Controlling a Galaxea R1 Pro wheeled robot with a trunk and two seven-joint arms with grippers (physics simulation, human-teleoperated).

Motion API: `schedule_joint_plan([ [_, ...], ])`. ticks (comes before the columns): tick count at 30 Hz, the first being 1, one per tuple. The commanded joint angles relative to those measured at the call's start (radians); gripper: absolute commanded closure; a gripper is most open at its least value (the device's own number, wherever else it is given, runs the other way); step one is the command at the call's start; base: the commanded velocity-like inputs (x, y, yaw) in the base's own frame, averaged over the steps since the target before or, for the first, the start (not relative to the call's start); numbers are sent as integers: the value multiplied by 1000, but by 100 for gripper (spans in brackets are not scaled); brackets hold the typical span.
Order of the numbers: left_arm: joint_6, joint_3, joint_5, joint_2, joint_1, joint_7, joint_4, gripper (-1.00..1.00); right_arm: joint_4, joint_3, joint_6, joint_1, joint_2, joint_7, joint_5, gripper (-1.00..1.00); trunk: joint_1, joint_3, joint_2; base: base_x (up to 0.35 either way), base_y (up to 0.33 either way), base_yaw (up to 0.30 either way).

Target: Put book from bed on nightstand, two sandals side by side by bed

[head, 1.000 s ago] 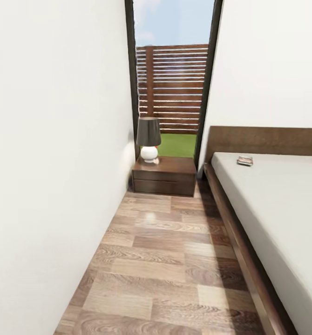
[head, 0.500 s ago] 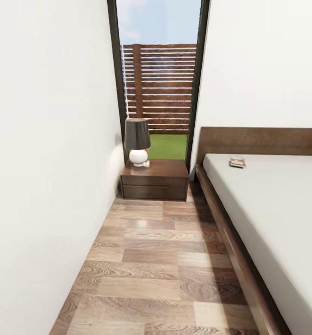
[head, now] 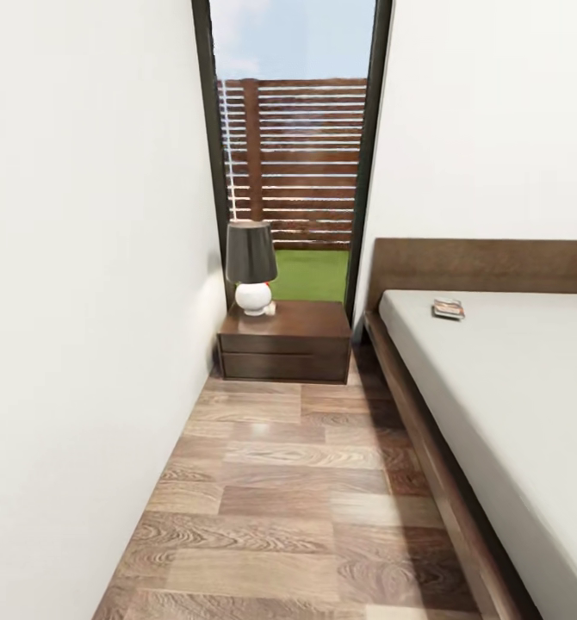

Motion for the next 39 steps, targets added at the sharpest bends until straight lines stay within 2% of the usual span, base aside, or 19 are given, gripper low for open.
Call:
schedule_joint_plan([
  [1,-6,-8,6,0,-1,-2,1,-100,5,7,-5,-2,0,7,-6,-100,0,-1,0,295,0,0],
  [24,-5,-8,6,0,-1,-2,1,-100,5,8,-5,-2,0,7,-6,-100,0,-1,0,295,2,-56],
  [39,-5,-8,6,0,-1,-2,1,-100,5,7,-5,-2,1,7,-5,-100,0,-1,0,298,68,-13],
])
